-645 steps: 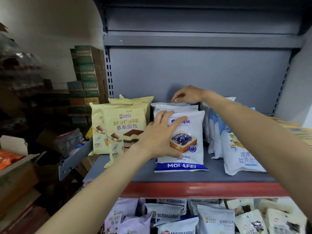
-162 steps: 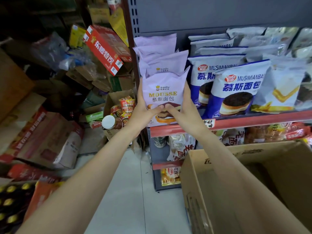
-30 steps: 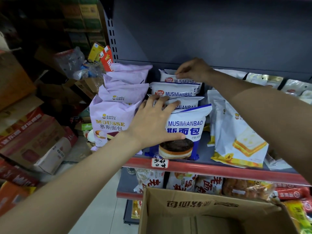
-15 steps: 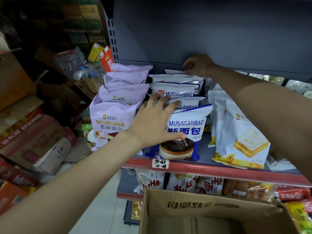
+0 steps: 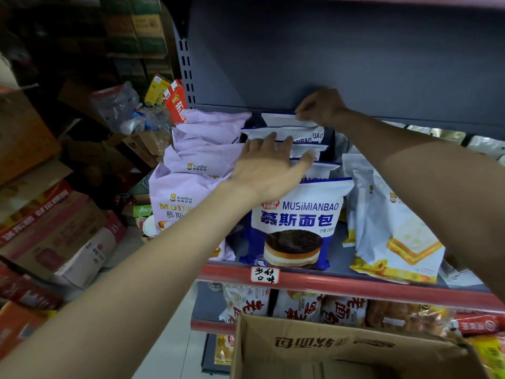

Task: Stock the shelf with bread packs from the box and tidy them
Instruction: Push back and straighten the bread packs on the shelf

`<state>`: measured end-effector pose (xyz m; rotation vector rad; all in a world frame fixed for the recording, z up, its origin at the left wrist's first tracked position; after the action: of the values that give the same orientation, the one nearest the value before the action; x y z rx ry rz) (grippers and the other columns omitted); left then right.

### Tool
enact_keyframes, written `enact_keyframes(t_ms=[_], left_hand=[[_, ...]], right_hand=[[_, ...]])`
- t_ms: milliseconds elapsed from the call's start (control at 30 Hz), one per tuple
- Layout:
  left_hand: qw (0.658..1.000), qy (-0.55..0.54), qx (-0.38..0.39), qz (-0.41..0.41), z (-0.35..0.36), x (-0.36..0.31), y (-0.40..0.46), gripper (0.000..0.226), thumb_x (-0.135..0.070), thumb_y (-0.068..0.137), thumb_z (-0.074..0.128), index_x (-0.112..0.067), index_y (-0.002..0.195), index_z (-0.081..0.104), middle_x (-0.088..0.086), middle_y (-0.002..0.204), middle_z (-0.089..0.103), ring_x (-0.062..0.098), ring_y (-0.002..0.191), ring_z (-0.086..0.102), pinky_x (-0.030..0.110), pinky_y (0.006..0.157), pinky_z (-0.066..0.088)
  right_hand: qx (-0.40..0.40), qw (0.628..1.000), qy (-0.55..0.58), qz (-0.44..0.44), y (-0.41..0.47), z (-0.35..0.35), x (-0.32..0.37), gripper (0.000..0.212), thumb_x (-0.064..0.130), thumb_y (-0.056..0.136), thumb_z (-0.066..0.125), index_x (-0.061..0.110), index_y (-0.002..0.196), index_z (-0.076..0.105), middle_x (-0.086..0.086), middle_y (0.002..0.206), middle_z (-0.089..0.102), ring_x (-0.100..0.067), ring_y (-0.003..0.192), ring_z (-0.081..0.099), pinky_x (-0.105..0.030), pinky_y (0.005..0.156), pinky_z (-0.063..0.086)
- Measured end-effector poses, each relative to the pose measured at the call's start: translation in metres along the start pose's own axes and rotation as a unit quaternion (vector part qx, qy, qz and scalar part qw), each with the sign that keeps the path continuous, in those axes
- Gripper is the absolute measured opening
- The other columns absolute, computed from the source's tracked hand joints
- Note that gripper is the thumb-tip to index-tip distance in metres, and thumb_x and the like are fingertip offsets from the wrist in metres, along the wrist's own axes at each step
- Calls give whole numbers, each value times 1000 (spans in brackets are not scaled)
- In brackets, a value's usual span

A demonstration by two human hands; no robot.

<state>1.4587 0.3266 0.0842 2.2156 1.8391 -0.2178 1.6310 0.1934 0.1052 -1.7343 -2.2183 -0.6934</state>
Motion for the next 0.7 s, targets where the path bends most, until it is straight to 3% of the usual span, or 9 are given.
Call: enact_keyframes(t_ms=[133, 267, 367, 433, 467, 533, 600, 700], left_hand=[[996, 32, 74, -42, 7, 2, 29, 64, -53, 98, 18, -22, 153, 4, 11, 160, -5, 30, 147, -5, 39, 117, -2], [994, 89, 61, -3, 12, 5, 31, 64, -55, 97, 20, -22, 151, 16, 8, 159, 12, 26, 146, 9, 41, 118, 0], [992, 103, 68, 17, 17, 9, 28, 63, -56, 97, 20, -24, 151, 17, 3, 159, 15, 22, 147, 7, 43, 118, -7], [993, 98, 67, 18, 18, 10, 29, 62, -55, 97, 20, -25, 151, 17, 2, 159, 16, 21, 147, 7, 43, 118, -10], [993, 96, 64, 21, 19, 10, 29, 61, -55, 97, 20, -24, 150, 18, 2, 159, 18, 20, 147, 7, 43, 117, -11], [993, 92, 65, 28, 19, 9, 30, 61, -54, 97, 20, -24, 150, 18, 2, 158, 18, 19, 147, 8, 42, 117, -11], [993, 88, 74, 31, 20, 10, 32, 61, -54, 98, 19, -24, 151, 16, 1, 159, 16, 17, 147, 6, 41, 118, -12], [993, 82, 84, 27, 20, 10, 34, 58, -52, 99, 17, -25, 151, 14, -1, 160, 12, 14, 147, 4, 45, 116, -14]], right_hand=[[7, 999, 19, -32, -2, 9, 5, 26, 11, 85, 67, 4, 110, 68, -12, 114, 67, -12, 93, 57, 3, 63, 35], [21, 997, 34, -64, 0, 19, 7, 27, 8, 85, 67, -1, 110, 67, -15, 114, 67, -9, 90, 53, 8, 59, 33], [54, 994, 29, -93, -2, 18, 5, 28, 10, 87, 64, 1, 113, 66, -13, 116, 66, -8, 94, 53, 9, 64, 32], [94, 989, 44, -108, -7, 15, 1, 32, 15, 88, 64, 4, 118, 62, -10, 119, 64, -11, 104, 55, 3, 82, 37], [110, 985, 64, -115, -11, 13, -2, 34, 16, 87, 66, 4, 117, 60, -10, 118, 63, -14, 108, 57, -9, 93, 42], [119, 979, 90, -137, -17, 9, -8, 32, 18, 83, 70, 6, 109, 58, -8, 110, 61, -17, 107, 57, -31, 101, 45], [124, 979, 56, -152, -19, 8, -14, 30, 23, 81, 72, 8, 104, 60, -5, 109, 62, -16, 106, 56, -33, 100, 43], [124, 981, 24, -144, -18, 8, -20, 32, 21, 81, 72, 5, 108, 65, -9, 125, 60, -21, 119, 53, -29, 105, 37]])
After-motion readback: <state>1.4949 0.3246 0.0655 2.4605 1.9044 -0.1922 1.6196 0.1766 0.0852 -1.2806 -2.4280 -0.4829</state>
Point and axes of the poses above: each hand's wrist, its own y-axis towards the middle knuckle, its own z-axis out of the palm, x = y × z, the point moved 1 cm from there along y, towards the middle knuckle
